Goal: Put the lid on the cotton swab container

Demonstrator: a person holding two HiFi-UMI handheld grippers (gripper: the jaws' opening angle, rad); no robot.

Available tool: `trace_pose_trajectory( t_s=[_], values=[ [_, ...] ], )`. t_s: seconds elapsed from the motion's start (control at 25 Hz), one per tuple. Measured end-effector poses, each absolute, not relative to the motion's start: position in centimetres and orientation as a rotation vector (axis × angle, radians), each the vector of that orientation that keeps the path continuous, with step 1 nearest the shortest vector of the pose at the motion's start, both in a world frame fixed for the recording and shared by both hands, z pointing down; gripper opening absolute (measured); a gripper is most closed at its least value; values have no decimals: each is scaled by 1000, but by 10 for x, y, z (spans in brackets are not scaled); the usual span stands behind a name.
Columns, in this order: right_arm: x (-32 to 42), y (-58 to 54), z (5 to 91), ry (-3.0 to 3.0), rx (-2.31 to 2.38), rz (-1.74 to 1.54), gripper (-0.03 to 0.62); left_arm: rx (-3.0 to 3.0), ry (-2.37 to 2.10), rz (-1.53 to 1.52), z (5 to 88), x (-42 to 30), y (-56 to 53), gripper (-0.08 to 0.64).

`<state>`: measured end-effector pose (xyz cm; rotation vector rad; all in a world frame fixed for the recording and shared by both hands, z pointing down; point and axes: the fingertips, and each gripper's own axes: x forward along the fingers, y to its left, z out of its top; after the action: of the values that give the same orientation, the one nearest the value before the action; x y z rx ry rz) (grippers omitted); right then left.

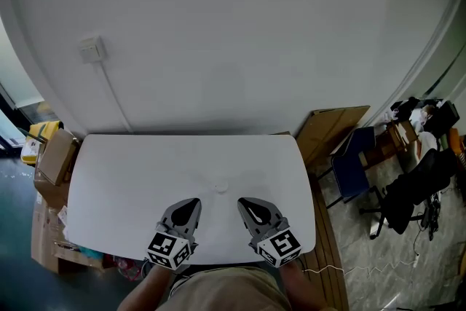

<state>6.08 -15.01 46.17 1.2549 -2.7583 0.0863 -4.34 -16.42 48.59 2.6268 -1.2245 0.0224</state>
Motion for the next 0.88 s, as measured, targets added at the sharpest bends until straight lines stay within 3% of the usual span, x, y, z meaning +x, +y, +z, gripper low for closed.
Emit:
trace_pose_trajectory(
  t_s=[0.88],
  values=[
    [61,-182,474,-2763,1138,84,17,2612,-1258,18,497,-29,-183,15]
  ],
)
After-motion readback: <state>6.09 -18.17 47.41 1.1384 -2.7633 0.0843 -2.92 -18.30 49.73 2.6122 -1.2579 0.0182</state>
